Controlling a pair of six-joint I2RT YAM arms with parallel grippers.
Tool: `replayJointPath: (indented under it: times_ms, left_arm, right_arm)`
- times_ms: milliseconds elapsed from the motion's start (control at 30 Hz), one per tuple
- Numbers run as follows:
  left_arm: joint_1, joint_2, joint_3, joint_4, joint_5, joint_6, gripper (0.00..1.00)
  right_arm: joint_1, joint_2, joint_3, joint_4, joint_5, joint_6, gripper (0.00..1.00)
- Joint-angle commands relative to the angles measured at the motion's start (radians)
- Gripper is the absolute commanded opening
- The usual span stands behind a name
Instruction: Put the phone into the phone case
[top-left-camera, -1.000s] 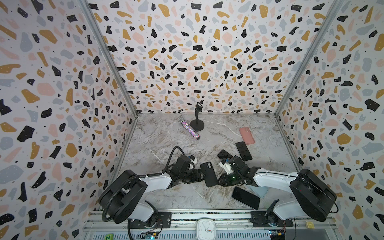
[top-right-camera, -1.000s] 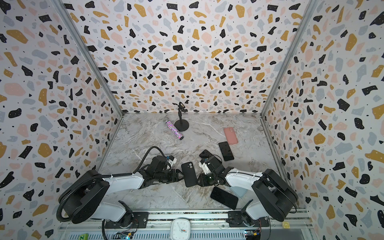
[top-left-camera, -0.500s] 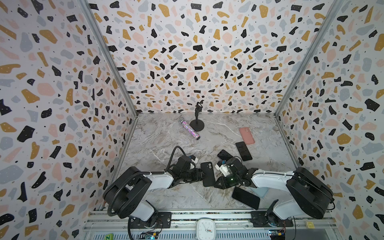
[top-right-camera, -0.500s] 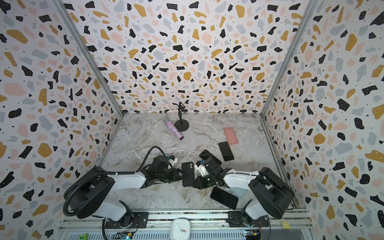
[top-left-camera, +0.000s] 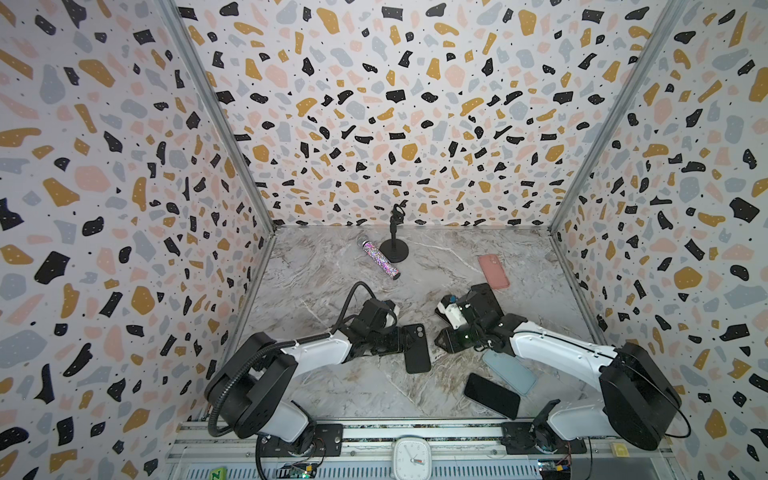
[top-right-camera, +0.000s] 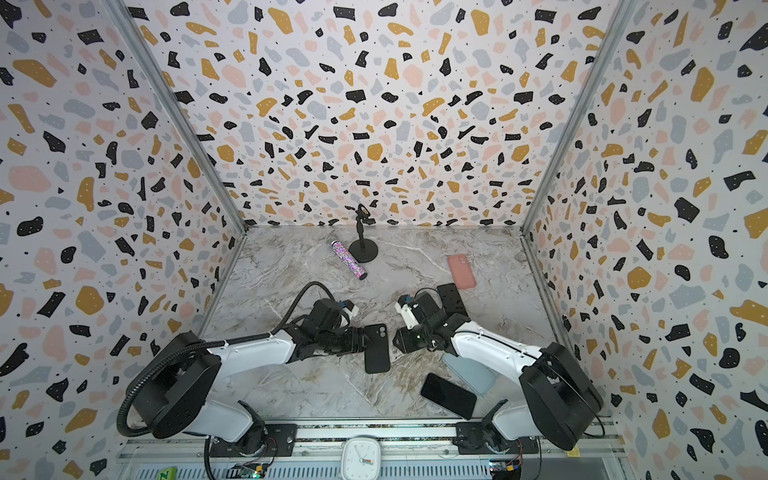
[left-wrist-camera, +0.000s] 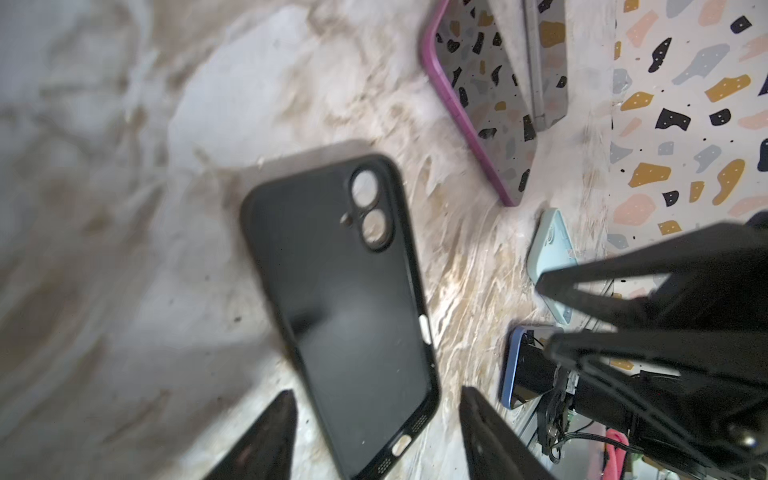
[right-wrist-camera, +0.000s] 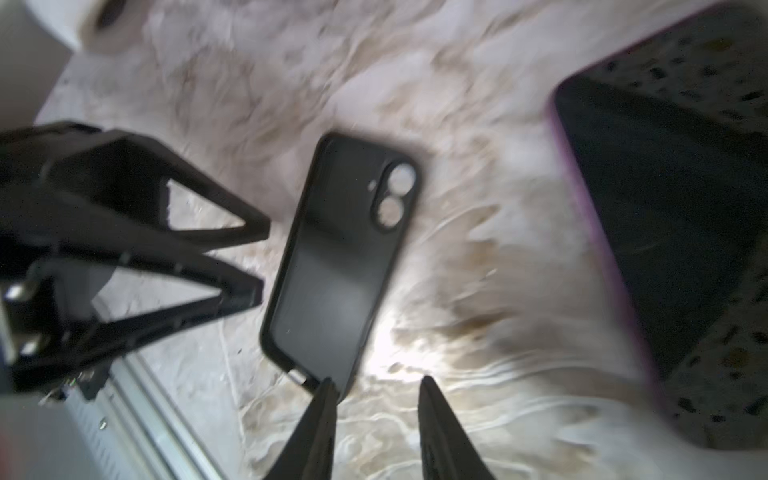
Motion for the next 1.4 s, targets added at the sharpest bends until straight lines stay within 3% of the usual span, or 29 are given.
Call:
replayJointPath:
  times_ms: [0,100,267,533,1000,1367]
  left_arm:
    - [-0.001,0.045,0.090,-0.088,-0.002,0.077,0.73]
    - [0.006,0.086,0.157,-0.114,0.010,0.103,0.82]
    - [0.019,0.150,0.233,-0.140,0.027,0.132,0.88]
    - [0.022,0.199,0.262,-0.138,0.049,0.142,0.89]
    - [0.024,0.200,0.240,-0.098,0.071,0.113,0.90]
    - [0.024,0.178,0.220,-0.077,0.091,0.091,0.90]
  right_arm:
    - [-0.052,0.020,0.075,-0.145,0.169,-0.117,0.40]
    - [-0.104,0.074,0.114,-0.155,0.198,-0.164,0.44]
    - [-0.174,0.172,0.160,-0.163,0.174,-0.213,0.52]
    - [-0.197,0.245,0.171,-0.137,0.159,-0.254,0.76]
    - [-0.206,0.320,0.183,-0.115,0.129,-0.282,0.98]
    - [-0.146,0.316,0.158,-0.127,0.168,-0.257,0.97]
